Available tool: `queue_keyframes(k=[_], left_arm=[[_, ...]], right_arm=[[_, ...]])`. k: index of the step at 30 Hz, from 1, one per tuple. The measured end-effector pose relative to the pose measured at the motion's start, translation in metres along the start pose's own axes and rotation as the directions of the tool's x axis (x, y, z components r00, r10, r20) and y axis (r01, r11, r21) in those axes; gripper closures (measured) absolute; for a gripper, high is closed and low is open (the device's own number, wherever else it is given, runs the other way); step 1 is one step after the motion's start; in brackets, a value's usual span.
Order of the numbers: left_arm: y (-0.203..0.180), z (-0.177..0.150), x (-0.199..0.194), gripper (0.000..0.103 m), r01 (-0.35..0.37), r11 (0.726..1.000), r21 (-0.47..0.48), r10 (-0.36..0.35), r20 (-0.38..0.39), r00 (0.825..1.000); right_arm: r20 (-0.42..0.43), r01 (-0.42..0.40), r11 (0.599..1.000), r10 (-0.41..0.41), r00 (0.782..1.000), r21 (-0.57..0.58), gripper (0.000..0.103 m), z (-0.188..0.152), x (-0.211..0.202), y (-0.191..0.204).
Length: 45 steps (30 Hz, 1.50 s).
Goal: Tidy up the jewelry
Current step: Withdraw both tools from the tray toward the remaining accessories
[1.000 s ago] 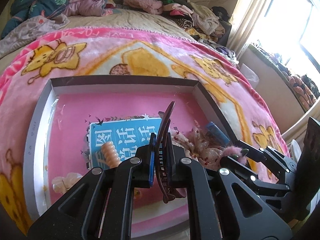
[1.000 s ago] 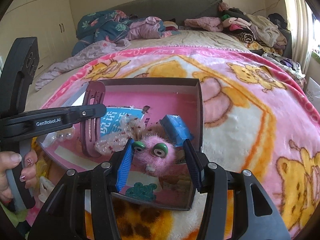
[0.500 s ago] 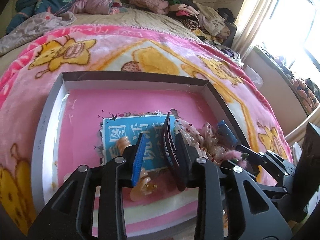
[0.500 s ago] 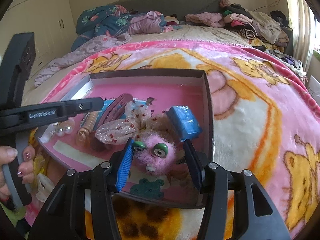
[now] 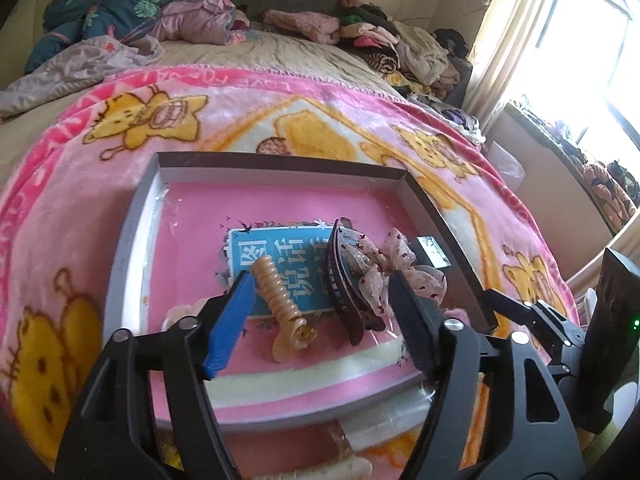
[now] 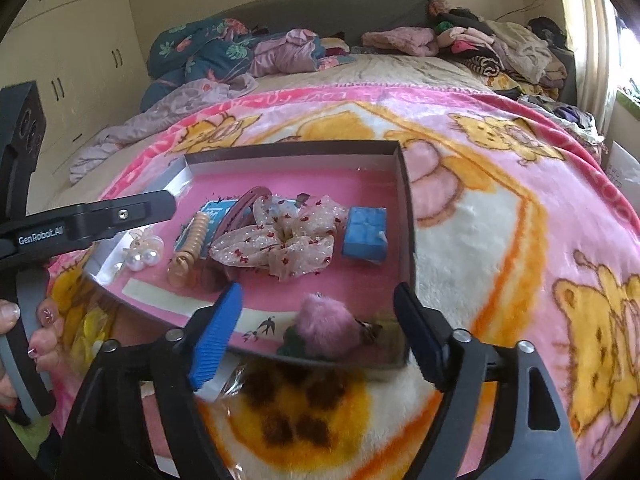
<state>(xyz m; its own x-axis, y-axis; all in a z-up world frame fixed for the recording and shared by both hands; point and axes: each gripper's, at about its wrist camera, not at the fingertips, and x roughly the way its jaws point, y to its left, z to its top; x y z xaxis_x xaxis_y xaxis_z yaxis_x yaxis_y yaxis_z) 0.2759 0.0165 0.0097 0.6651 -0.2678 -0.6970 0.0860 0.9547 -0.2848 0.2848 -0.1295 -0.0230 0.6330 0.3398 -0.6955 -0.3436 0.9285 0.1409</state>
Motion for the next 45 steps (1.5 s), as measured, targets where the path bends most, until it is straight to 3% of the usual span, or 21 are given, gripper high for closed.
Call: queue_keyframes(k=[4, 10, 30, 45], left_arm=[[0.004, -0.006, -0.016, 0.025, -0.01, 1.0, -0.019, 0.011, 0.015, 1.0], [0.012, -0.018, -0.043, 0.012, -0.039, 0.998, -0.043, 0.041, 0.044, 0.998], [0.025, -0.059, -0.103, 0.012, -0.083, 0.994, -0.072, 0.089, 0.084, 0.992], [0.03, -0.085, -0.129, 0.012, -0.118, 0.991, -0.068, 0.124, 0.089, 0.988]], right_arm=[[0.018, 0.005, 1.0, -0.005, 1.0, 0.015, 0.022, -0.003, -0.015, -0.002], [0.048, 0.01, 1.0, -0.011, 0.999, 0.024, 0.014, -0.006, -0.035, 0.001], [0.08, -0.001, 0.999, 0.004, 0.997, -0.039, 0.014, -0.02, -0.081, 0.033], [0.054, -0.03, 0.995, 0.036, 0.998, -0.1, 0.014, -0.04, -0.098, 0.059]])
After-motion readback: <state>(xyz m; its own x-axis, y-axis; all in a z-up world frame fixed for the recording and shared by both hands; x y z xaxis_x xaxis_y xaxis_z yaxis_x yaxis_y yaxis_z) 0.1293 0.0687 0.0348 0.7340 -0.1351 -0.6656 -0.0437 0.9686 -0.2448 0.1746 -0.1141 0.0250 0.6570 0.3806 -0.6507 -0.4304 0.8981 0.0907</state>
